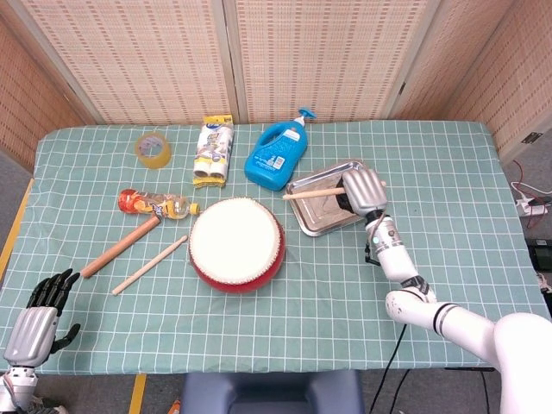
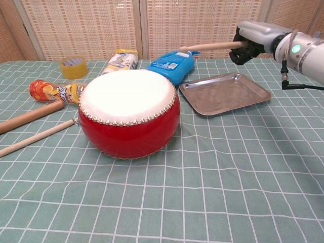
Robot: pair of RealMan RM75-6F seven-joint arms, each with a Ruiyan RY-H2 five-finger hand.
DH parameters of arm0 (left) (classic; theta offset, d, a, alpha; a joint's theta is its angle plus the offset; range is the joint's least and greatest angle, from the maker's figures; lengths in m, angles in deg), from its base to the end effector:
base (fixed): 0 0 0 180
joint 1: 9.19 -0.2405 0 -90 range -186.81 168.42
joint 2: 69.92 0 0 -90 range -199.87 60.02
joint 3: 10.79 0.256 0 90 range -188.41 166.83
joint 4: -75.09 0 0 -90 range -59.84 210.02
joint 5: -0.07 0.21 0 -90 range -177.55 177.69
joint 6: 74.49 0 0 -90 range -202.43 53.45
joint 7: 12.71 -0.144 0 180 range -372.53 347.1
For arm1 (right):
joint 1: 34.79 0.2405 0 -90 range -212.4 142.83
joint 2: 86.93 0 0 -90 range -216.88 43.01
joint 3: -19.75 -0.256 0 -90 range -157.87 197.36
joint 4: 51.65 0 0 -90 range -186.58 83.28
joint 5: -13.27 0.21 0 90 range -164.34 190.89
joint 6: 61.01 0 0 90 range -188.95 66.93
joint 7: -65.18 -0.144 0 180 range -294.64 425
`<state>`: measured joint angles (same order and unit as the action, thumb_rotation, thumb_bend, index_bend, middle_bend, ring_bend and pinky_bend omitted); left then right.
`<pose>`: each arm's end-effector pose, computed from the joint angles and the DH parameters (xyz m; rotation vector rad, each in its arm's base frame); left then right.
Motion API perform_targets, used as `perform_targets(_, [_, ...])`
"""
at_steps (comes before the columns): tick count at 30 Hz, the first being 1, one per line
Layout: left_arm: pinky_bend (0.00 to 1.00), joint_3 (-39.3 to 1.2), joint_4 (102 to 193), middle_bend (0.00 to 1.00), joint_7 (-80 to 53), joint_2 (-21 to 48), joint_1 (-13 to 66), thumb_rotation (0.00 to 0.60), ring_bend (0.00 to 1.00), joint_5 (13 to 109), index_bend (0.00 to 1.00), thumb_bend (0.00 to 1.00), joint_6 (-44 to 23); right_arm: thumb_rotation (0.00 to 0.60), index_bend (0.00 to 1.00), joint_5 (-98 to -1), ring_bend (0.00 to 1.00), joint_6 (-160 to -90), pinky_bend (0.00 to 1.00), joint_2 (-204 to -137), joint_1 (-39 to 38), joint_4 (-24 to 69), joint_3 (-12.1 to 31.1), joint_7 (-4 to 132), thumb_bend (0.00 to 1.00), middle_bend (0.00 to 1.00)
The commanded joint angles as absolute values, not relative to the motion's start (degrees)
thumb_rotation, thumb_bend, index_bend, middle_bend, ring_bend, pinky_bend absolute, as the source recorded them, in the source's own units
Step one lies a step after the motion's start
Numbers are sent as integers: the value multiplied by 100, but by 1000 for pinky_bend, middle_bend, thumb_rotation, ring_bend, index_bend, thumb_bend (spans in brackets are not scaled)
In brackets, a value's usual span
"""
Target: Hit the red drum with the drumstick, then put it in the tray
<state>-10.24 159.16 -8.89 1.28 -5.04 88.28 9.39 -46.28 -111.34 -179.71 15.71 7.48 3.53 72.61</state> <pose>-0.3300 0.1653 0.1189 -1.4368 -0.9910 -0.8978 -0.1653 -0.4459 0.0240 1.6142 -0.9176 0.9611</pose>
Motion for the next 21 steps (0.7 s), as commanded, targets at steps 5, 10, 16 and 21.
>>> perform_targets(5, [0, -1031, 16033, 0, -1000, 81, -511, 600, 0, 8807, 25, 249, 953, 600, 1000, -5112, 953, -10540, 1000, -18826, 1551, -1066, 579, 5973, 845, 1000])
perform_targets(10, [0, -1033, 16130, 0, -1091, 19, -542, 600, 0, 8759, 24, 249, 976, 600, 1000, -5447, 856, -10270, 1000, -19310, 1795, -1956, 644, 5455, 836, 999])
perform_targets(16, [0, -1032, 16196, 0, -1147, -11, -567, 600, 0, 8713, 24, 250, 976, 600, 941, -5622, 746, -9913, 981, -19728, 2089, -2748, 619, 5048, 787, 914])
perform_targets(21, [0, -1043, 16236, 0, -1193, -26, -547, 600, 0, 8704, 24, 251, 946, 600, 732, -5781, 544, -9694, 707, -19866, 2264, -3082, 637, 4742, 705, 731])
